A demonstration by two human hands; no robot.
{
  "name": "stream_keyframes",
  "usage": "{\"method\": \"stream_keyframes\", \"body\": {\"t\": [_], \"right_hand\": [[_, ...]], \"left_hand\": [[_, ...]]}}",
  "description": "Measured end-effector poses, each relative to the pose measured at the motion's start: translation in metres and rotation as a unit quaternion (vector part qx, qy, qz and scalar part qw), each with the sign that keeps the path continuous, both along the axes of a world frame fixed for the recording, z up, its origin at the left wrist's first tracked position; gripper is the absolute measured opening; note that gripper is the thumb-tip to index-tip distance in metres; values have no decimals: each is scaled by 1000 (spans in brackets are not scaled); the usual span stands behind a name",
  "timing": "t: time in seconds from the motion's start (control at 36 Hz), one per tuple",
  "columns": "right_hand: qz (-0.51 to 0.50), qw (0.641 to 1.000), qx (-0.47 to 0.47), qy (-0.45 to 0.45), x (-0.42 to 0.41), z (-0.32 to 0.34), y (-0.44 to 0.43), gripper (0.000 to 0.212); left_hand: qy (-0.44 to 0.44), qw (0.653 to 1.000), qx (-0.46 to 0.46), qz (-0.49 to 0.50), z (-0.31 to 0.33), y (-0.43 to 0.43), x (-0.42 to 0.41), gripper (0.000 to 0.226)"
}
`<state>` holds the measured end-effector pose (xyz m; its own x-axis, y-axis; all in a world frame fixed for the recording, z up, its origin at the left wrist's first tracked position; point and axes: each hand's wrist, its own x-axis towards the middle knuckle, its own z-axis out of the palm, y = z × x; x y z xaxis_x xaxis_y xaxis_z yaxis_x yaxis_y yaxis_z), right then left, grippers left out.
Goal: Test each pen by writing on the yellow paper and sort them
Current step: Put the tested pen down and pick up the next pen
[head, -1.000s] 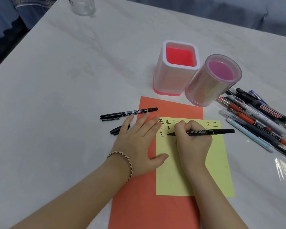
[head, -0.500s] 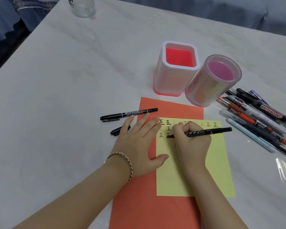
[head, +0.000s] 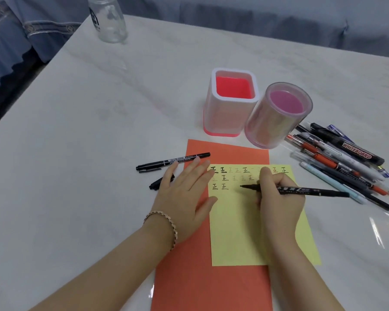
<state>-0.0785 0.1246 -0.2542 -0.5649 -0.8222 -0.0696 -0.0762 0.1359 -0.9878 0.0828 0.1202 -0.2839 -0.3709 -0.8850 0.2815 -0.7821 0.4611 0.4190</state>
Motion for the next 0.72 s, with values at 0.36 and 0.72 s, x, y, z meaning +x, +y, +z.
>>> {"method": "stream_keyframes", "body": {"t": [0.36,0.72], "right_hand": [[66,995,79,4,-32,17,44,36],[229,952,21,-204,-23,47,54,76]], "left_hand": [[-97,976,-24,194,16,6,45,35],[223,959,145,96,66,28,9,26]]}}
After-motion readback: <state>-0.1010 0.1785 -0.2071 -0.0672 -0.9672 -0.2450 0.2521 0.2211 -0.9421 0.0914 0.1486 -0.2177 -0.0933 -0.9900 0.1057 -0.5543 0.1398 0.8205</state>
